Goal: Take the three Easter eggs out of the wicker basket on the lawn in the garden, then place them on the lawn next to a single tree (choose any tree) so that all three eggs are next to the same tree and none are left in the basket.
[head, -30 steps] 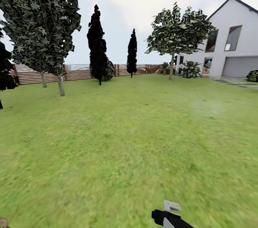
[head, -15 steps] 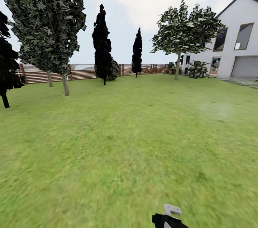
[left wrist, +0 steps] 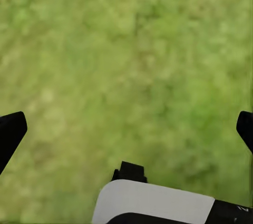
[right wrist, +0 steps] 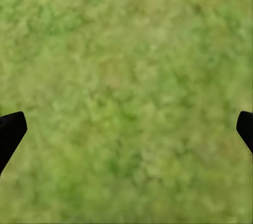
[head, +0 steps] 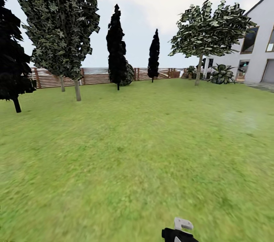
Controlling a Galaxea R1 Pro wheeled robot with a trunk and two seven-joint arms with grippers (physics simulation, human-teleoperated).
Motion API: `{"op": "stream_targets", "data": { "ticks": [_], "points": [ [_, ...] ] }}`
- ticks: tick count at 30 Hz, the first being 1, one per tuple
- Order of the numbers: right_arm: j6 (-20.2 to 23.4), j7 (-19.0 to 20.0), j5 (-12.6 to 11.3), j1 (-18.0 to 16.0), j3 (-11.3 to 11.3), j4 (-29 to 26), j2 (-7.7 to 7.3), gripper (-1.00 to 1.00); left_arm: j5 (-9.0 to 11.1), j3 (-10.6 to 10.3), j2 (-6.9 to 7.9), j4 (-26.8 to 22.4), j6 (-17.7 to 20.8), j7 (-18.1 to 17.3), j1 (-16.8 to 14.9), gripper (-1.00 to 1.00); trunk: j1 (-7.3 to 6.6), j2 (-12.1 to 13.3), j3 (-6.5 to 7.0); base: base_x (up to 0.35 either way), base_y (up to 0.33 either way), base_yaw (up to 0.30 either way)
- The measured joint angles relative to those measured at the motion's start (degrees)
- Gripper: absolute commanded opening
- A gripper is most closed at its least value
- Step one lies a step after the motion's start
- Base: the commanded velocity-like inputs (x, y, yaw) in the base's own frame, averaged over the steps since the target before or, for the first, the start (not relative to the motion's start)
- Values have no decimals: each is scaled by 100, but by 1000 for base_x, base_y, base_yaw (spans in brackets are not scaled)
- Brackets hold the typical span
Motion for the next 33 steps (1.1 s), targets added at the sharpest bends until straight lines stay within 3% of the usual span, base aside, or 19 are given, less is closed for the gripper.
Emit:
{"op": "stream_targets", "data": {
  "ticks": [16, 26, 33],
  "points": [
    [1, -1, -1, 28, -7, -7, -1, 100, 1, -6, -8, 8, -4, 6, -1, 100, 0, 0, 0, 263, -214, 30],
    [0, 0, 0, 35, -3, -5, -1, 100, -1, -7, -9, 7, -5, 7, 0, 100, 0, 0, 0, 247, -228, 218],
    [1, -1, 0, 38, 0, -7, 1, 100, -7, -7, -9, 8, -8, 6, -1, 100, 0, 0, 0, 231, -237, 65]
  ]
}}
